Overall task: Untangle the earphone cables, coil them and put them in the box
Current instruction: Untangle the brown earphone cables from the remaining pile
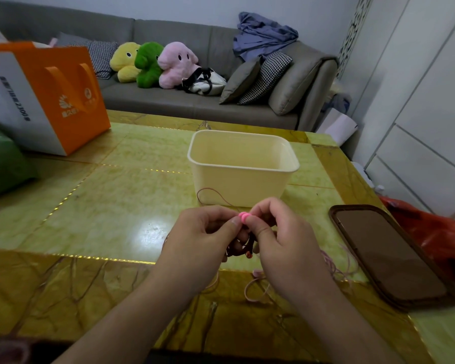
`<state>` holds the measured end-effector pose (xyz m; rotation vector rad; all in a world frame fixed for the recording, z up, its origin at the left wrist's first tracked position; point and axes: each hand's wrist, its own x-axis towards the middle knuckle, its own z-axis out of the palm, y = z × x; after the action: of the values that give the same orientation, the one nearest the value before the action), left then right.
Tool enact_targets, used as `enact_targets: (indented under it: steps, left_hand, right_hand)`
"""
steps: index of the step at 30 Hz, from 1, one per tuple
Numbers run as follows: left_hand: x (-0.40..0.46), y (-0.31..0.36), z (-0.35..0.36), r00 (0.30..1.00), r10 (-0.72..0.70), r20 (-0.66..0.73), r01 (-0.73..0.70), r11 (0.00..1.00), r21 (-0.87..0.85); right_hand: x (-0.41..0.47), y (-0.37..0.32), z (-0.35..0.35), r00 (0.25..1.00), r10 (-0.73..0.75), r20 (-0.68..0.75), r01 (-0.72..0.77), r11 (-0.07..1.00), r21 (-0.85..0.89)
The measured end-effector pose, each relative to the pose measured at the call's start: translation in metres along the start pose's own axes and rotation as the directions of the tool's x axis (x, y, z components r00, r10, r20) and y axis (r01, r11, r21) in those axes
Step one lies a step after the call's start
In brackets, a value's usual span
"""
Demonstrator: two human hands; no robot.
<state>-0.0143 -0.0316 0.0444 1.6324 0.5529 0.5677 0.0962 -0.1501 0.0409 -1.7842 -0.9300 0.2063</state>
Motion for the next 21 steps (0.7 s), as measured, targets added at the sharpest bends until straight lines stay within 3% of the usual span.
enact_targets:
  steps: [8, 13, 15, 17, 21]
  left_hand:
    - [-0.0001, 0.0042, -0.0039, 0.996, 0.057, 0.070, -0.058, 0.998, 0.012]
    - [-0.0013, 0.0066, -0.0002, 0.991, 0.019, 0.133, -0.026, 0.998, 0.054]
    - [-0.0001, 0.0043, 0.0009, 0.994, 0.038, 0.105, -0.048, 0.994, 0.098]
    - [0.0015, 0.0020, 0.0008, 0.994, 0.064, 0.083, -0.075, 0.988, 0.132]
    - [0.0019, -0.0002, 0.0012, 0.996, 0.059, 0.070, -0.067, 0.989, 0.130]
  right_hand:
    - [0.0016, 0.0015, -0.0059, 0.998, -0.042, -0.040, 0.042, 0.999, 0.003]
    - [0.0038, 0.0027, -0.0063, 0.983, -0.152, -0.105, 0.134, 0.977, -0.165]
    - [0.0026, 0.0026, -0.0056, 0.991, -0.087, -0.102, 0.075, 0.991, -0.110]
    - [0.0030, 0.0027, -0.0044, 0.997, 0.050, -0.066, -0.047, 0.997, 0.056]
    - [0.0078, 0.0052, -0.0037, 0.977, 0.208, -0.050, -0.190, 0.951, 0.245]
